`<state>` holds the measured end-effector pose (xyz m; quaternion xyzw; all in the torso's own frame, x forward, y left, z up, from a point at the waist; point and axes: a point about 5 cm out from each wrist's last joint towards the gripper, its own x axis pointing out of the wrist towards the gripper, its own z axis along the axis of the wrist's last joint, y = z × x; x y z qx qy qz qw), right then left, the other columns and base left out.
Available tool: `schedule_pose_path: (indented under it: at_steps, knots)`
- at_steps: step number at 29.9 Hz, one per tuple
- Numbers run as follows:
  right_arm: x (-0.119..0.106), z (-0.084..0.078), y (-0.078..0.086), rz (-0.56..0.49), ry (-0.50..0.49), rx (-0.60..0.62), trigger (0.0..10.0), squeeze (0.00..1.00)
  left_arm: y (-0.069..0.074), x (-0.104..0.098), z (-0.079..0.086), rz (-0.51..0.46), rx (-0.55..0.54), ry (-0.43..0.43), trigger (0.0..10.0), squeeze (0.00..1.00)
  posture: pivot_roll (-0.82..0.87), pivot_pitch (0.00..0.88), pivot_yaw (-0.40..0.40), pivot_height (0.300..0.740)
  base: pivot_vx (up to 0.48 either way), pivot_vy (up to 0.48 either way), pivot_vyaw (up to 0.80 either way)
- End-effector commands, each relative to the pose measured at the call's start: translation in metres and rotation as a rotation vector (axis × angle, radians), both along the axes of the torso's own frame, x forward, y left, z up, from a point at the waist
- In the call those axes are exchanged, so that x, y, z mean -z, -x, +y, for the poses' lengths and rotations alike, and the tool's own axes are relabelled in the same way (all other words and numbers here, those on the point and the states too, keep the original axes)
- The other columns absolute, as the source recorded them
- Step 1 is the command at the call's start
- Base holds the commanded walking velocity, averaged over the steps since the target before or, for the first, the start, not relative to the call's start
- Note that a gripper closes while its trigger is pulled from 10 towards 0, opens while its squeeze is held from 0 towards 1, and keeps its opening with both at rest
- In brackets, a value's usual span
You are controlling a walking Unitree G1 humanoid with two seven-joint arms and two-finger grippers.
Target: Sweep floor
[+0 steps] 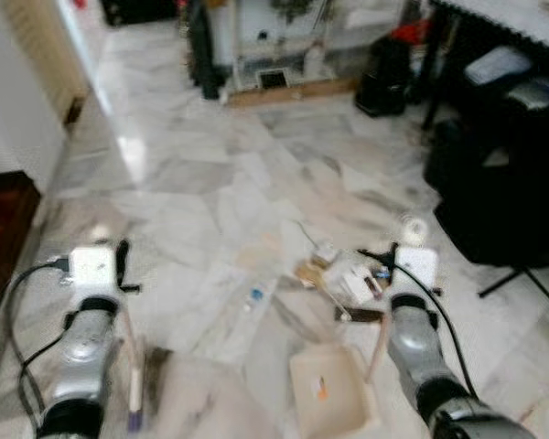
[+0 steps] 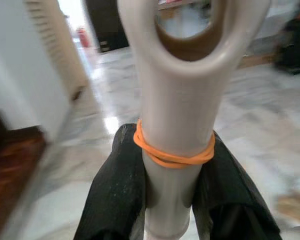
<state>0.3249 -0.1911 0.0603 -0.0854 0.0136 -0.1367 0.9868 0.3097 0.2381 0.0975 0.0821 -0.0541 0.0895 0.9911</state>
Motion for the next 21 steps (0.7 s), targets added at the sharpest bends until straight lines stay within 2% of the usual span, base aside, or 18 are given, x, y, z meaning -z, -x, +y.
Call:
schedule_pose_path:
  at_steps: [1, 6, 13, 21]
  knots:
    - [-0.018, 0.001, -0.01, -0.074, 0.021, -0.025, 10.0, 0.0, -0.002, -0.006, -0.001, -0.044, -0.005, 0.0, 10.0, 0.0, 0.08, 0.0, 0.029, 0.74, 0.0, 0.0, -0.79]
    - [-0.021, -0.011, -0.01, -0.081, 0.024, 0.001, 10.0, 0.0, -0.006, -0.004, -0.009, -0.045, 0.013, 0.013, 10.0, 0.0, 0.09, 0.0, 0.004, 0.74, 0.0, 0.0, -0.79]
    - [-0.02, -0.015, -0.009, -0.069, 0.036, -0.007, 10.0, 0.0, -0.002, -0.001, -0.002, -0.052, -0.031, 0.021, 10.0, 0.0, 0.09, 0.0, -0.026, 0.74, 0.0, 0.0, 0.0]
    - [-0.017, -0.018, -0.005, -0.072, 0.029, 0.012, 10.0, 0.0, 0.001, 0.002, -0.002, -0.046, -0.025, 0.013, 10.0, 0.0, 0.07, 0.0, -0.005, 0.74, 0.0, 0.0, 0.0]
